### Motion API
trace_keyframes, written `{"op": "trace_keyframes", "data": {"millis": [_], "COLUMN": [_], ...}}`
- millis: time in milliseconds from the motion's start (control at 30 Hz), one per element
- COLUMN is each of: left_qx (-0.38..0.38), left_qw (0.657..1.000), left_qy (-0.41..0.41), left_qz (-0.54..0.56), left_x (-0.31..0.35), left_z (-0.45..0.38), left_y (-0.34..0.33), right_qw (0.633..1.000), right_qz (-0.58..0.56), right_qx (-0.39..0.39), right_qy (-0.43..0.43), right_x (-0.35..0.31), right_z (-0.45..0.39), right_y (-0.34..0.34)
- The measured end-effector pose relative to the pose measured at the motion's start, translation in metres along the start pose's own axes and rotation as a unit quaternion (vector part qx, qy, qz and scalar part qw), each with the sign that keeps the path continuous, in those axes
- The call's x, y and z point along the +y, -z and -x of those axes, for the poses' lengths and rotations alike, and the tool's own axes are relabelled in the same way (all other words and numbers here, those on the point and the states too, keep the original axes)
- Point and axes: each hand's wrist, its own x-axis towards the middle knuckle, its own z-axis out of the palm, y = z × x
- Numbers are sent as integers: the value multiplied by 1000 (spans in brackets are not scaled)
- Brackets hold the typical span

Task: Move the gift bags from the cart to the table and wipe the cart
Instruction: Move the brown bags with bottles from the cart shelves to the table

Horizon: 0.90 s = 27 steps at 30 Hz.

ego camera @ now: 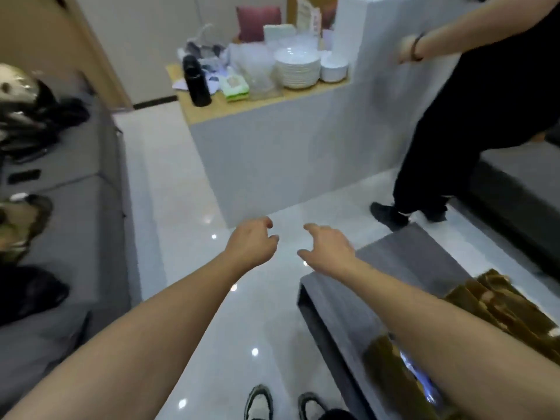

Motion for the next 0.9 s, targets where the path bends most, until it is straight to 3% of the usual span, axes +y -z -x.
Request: {"op": "trace_keyframes", "data": {"millis": [167, 367, 533, 633, 900], "left_qx": [91, 152, 253, 275, 275], "left_qw": [976, 894, 813, 766, 699], "left_qy": [194, 417, 515, 563, 636], "left_qz": [23, 50, 104, 141, 174], "left_x": [-107, -176, -188, -199, -239], "left_z": [101, 290, 419, 498, 714], "left_y": [25, 14, -10, -34, -110], "right_qw": [978, 901, 826, 788, 714], "right_qz": [35, 52, 102, 119, 171], "right_qx": [-68, -172, -191, -197, -261], "right_qy": [195, 395, 520, 572, 626], "right_x": [-99, -208, -264, -294, -329], "right_z": [-7, 90, 193, 265, 455], "right_y": [-44, -118, -161, -185, -290]}}
